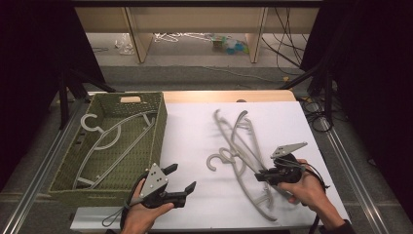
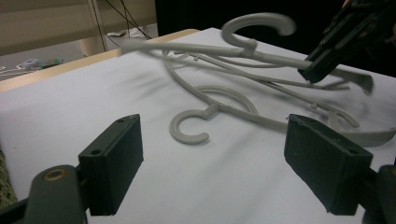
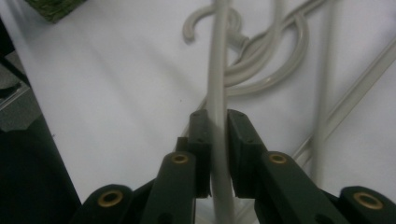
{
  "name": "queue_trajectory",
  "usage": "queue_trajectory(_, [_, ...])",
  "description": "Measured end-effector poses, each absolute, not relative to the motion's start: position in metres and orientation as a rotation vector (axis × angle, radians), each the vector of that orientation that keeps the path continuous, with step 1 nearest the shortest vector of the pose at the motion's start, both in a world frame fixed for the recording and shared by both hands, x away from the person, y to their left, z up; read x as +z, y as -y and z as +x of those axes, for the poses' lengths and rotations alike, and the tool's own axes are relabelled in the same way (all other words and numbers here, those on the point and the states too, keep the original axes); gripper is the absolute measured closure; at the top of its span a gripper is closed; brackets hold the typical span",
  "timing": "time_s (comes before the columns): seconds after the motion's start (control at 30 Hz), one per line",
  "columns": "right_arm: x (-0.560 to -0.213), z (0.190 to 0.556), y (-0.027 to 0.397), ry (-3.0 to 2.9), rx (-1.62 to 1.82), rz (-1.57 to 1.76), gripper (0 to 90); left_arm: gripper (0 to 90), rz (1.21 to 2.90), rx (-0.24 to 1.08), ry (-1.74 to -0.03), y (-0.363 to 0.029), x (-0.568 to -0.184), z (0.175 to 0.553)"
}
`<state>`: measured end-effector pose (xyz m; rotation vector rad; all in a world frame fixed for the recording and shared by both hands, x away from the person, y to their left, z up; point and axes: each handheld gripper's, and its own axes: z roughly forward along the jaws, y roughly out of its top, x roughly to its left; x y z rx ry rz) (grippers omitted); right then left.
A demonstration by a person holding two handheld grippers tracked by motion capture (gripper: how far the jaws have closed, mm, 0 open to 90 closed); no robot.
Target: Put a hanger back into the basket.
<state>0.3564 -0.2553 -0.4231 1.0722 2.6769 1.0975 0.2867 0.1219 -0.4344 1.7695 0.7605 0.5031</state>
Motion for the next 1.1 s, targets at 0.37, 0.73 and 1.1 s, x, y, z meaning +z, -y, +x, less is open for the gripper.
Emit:
queue_trajectory(0.37, [-0.401, 0.349, 0.275, -2.761, 1.209, 0.887, 81.9, 19.8, 1.842, 0.555, -0.697, -0.111, -0.436, 0.293])
queue_trajectory(0.73, [-0.386, 0.333, 0.271, -2.854, 1.291, 0.724, 81.9, 24.7, 1.949, 0.623, -0.543, -0.070, -0.427, 0.324])
queue_trajectory(1.1, [-0.388, 0.322, 0.254, -2.966, 1.261, 0.555, 81.9, 32.4, 2.075, 0.534, -0.280, -0.057, -0.427, 0.325])
